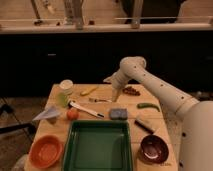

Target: Place banana in paper cup

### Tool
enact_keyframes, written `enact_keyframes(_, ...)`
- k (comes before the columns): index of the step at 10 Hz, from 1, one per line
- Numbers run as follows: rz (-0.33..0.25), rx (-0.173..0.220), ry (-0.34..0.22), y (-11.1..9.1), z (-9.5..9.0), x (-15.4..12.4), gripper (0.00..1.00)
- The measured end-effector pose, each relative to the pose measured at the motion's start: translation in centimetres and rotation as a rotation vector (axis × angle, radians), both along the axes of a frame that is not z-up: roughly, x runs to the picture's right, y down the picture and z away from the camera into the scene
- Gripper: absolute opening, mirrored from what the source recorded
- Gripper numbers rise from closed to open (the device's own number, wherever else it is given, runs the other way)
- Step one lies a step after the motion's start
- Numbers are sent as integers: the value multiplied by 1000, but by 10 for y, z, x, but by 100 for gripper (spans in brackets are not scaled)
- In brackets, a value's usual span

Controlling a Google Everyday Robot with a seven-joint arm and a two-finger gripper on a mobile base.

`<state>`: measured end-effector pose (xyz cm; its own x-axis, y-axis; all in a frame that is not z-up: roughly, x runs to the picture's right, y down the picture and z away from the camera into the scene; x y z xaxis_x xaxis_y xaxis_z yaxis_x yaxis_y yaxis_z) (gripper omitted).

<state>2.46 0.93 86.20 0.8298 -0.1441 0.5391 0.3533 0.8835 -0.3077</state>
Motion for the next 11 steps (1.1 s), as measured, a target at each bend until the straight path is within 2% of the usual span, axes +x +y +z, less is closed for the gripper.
enact_keyframes(2,5,10,1,-1,6,-5,80)
enact_keyframes(11,5,13,2,-1,7,-6,80)
